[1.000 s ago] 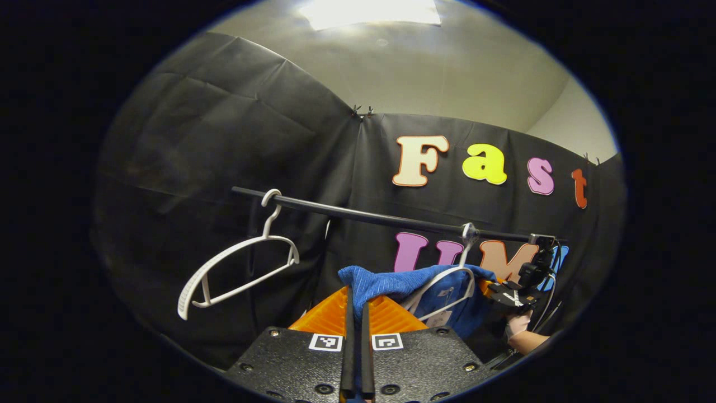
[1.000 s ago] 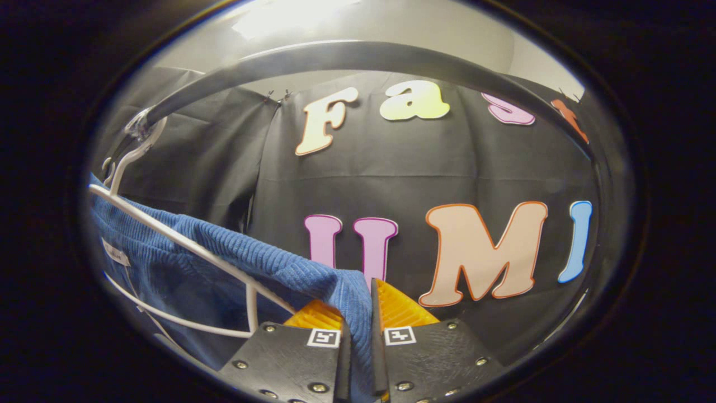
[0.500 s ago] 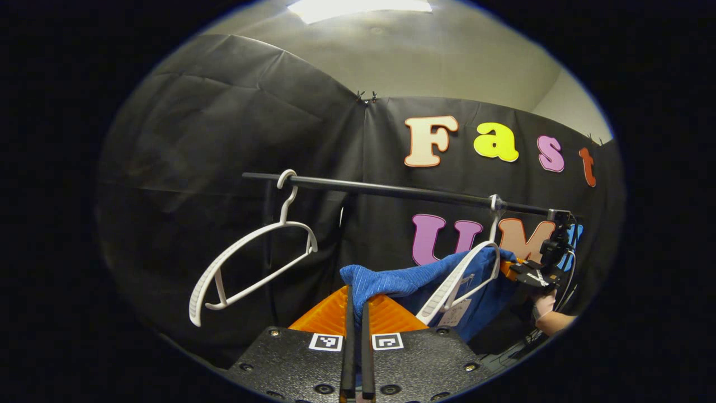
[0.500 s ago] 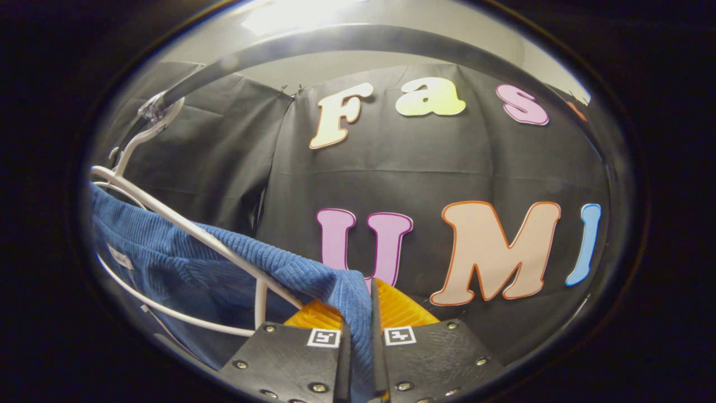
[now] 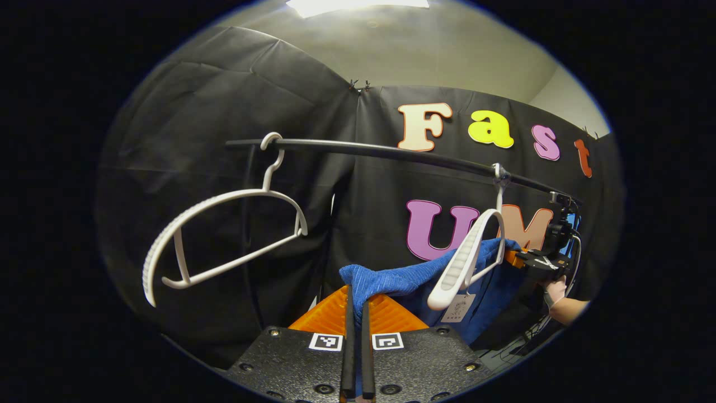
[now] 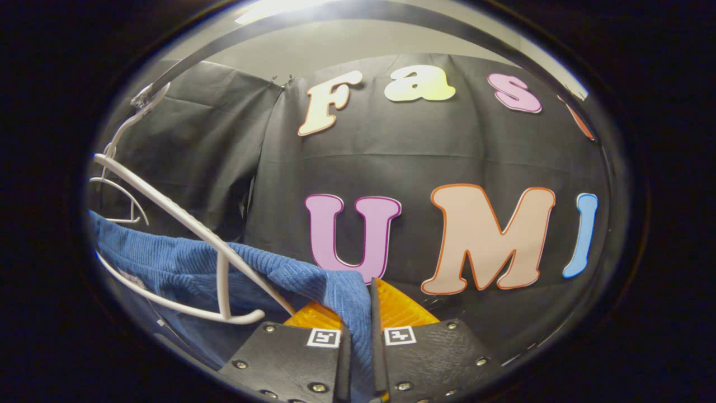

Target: Grasp the clothes on the hanger with both hands and then place them into the laundry hamper below.

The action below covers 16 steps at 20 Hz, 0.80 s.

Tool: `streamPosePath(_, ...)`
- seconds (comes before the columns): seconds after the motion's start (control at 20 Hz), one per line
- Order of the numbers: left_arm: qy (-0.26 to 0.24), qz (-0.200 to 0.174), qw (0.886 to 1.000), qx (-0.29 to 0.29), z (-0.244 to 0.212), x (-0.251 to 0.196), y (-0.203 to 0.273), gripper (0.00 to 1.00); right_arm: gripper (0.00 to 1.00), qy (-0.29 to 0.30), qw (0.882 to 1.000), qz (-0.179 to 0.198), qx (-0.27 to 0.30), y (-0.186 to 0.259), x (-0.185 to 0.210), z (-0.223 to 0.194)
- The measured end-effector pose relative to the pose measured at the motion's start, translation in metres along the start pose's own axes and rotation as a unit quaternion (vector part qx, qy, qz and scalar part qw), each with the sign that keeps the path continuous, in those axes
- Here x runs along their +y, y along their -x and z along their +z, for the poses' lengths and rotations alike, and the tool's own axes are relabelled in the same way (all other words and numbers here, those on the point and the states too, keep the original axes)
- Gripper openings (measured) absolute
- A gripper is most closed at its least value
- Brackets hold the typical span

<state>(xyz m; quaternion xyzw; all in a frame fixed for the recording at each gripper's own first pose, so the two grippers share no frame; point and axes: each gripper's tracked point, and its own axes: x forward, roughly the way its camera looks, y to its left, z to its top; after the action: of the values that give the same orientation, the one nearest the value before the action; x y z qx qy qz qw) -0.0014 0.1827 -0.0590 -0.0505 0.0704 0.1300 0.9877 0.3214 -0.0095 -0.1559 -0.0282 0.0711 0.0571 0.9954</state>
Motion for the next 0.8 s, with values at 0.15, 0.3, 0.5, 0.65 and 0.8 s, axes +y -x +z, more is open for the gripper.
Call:
streamPosePath(0.15,0.002,-0.002,1.000,0.010,-0.016,-0.003,-0.006,0.05,0.14,-0.002,1.000,-0.005,0.016,0.005,-0.006,-0.016)
streamPosePath(0.3,-0.008,0.001,1.000,0.022,-0.031,-0.004,-0.007,0.05,0.15,0.000,0.999,-0.010,0.032,0.006,-0.009,-0.033)
streamPosePath(0.5,-0.010,-0.004,0.999,0.030,-0.045,-0.006,-0.001,0.05,0.15,0.007,0.998,-0.017,0.052,0.014,-0.015,-0.054)
streamPosePath(0.65,-0.009,-0.005,0.999,0.035,-0.054,-0.005,0.005,0.05,0.15,0.008,0.998,-0.012,0.066,0.021,-0.015,-0.069)
streamPosePath(0.8,-0.021,-0.008,0.999,0.044,-0.062,-0.010,0.008,0.05,0.14,0.013,0.996,-0.014,0.083,0.033,-0.018,-0.083)
